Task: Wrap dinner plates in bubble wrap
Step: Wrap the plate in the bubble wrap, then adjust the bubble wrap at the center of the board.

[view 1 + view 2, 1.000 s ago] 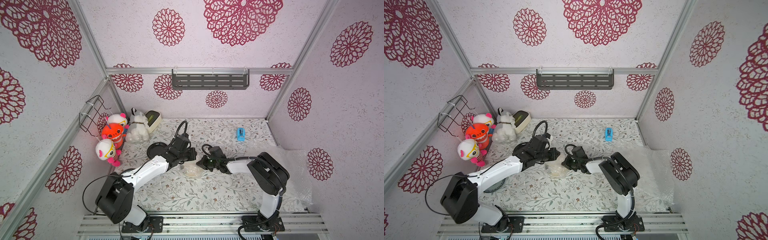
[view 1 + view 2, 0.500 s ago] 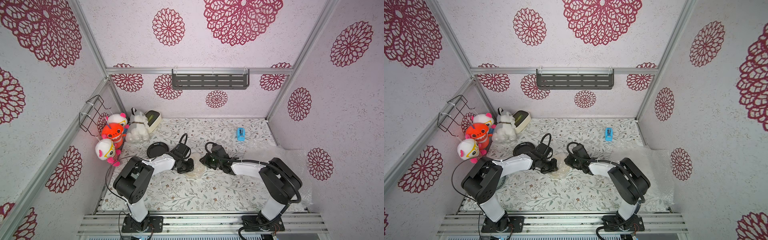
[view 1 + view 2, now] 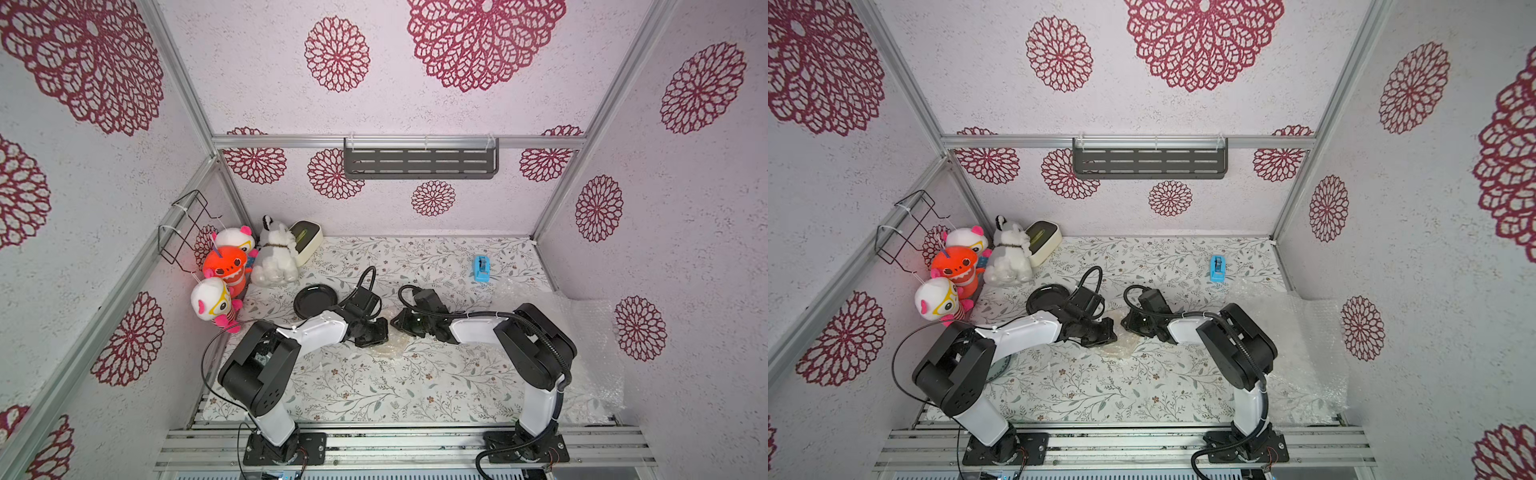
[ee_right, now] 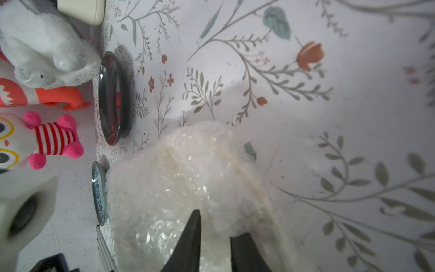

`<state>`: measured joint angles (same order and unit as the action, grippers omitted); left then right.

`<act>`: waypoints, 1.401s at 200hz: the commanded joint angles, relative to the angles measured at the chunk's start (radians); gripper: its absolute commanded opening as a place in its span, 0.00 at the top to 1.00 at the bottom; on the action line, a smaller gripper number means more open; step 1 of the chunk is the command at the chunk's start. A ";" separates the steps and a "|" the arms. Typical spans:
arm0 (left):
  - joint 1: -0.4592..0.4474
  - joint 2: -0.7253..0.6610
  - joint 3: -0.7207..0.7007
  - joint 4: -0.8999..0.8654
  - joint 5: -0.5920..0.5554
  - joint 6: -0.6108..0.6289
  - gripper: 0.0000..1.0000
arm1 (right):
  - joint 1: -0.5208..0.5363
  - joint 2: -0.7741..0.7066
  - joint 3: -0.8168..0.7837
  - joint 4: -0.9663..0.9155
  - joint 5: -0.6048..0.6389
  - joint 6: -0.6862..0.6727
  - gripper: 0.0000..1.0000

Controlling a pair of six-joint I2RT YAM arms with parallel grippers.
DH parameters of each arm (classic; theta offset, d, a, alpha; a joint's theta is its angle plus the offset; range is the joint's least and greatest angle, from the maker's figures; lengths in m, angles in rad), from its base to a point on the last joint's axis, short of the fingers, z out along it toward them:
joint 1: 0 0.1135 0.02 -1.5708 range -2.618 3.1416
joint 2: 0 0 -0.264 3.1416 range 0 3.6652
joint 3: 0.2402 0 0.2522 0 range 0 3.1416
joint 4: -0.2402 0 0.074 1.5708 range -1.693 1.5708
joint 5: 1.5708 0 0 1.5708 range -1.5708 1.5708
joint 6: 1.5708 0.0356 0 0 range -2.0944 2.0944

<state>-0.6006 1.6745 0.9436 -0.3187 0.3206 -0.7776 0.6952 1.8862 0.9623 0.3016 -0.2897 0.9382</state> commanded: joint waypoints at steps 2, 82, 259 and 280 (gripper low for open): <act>-0.008 -0.028 0.046 -0.008 0.000 0.019 0.93 | -0.002 0.003 -0.026 -0.068 0.007 0.040 0.75; -0.027 0.137 0.038 -0.046 0.085 0.020 1.00 | 0.000 -0.053 -0.043 -0.077 0.058 0.069 0.75; -0.004 0.073 0.004 -0.134 -0.129 0.001 1.00 | -0.826 -0.008 0.446 -0.748 -0.122 -0.874 0.43; -0.004 0.065 0.003 -0.132 -0.137 -0.002 1.00 | -0.829 0.116 0.582 -0.831 -0.207 -0.907 0.44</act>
<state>-0.6170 1.7515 0.9718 -0.3740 0.2649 -0.7700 -0.1513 1.8984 1.4288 -0.3496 -0.3538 0.1543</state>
